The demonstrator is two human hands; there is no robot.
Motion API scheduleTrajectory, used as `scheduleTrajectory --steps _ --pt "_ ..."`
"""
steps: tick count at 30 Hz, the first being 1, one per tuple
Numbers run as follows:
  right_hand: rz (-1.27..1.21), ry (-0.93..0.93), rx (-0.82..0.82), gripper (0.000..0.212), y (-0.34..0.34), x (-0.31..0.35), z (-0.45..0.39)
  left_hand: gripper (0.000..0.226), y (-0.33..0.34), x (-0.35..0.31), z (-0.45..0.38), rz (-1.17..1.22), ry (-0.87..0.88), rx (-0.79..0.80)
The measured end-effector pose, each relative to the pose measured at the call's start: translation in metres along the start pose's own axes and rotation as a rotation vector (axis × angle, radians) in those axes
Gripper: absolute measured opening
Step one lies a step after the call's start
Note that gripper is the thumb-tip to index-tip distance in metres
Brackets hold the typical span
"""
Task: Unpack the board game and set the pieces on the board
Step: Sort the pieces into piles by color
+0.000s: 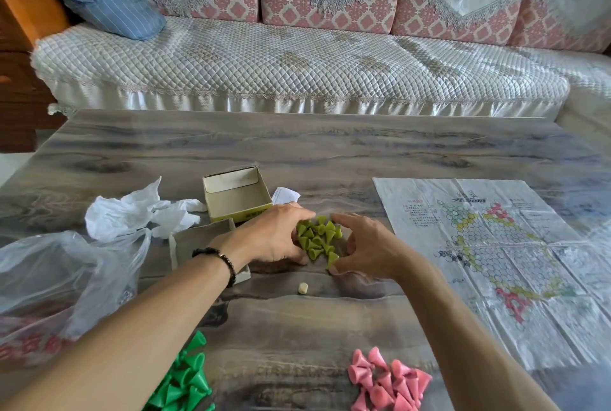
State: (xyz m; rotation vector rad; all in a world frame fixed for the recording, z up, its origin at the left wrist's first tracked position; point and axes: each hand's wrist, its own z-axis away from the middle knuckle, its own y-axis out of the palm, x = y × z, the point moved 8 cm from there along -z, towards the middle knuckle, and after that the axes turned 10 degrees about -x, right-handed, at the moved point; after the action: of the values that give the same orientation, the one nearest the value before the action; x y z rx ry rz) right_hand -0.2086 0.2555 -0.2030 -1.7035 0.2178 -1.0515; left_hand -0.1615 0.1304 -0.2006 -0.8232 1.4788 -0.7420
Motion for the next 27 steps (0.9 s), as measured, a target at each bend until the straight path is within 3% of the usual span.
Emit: scheduleTrajectory --steps 4,9,14,22,25,27 --pt "-0.042 -0.010 -0.071 0.051 0.002 0.008 -0.003 0.056 0.000 0.002 0.002 0.006 -0.008 -0.010" --pt "-0.017 0.082 -0.176 0.084 -0.004 0.002 0.013 0.082 -0.012 -0.003 0.019 -0.042 -0.013 -0.057" --pt "0.019 0.041 -0.358 0.066 -0.016 0.032 0.040 0.070 -0.039 -0.004 0.063 -0.030 -0.010 -0.201" --pt "-0.001 -0.130 -0.278 0.061 0.031 0.128 0.092 0.055 -0.067 0.020 0.182 0.008 -0.030 -0.400" --pt "-0.011 -0.165 -0.170 0.065 0.058 0.154 0.111 0.063 -0.074 0.033 0.226 0.031 -0.065 -0.442" --pt "0.006 -0.200 -0.104 0.081 0.077 0.165 0.122 0.073 -0.065 0.042 0.249 0.045 -0.077 -0.391"
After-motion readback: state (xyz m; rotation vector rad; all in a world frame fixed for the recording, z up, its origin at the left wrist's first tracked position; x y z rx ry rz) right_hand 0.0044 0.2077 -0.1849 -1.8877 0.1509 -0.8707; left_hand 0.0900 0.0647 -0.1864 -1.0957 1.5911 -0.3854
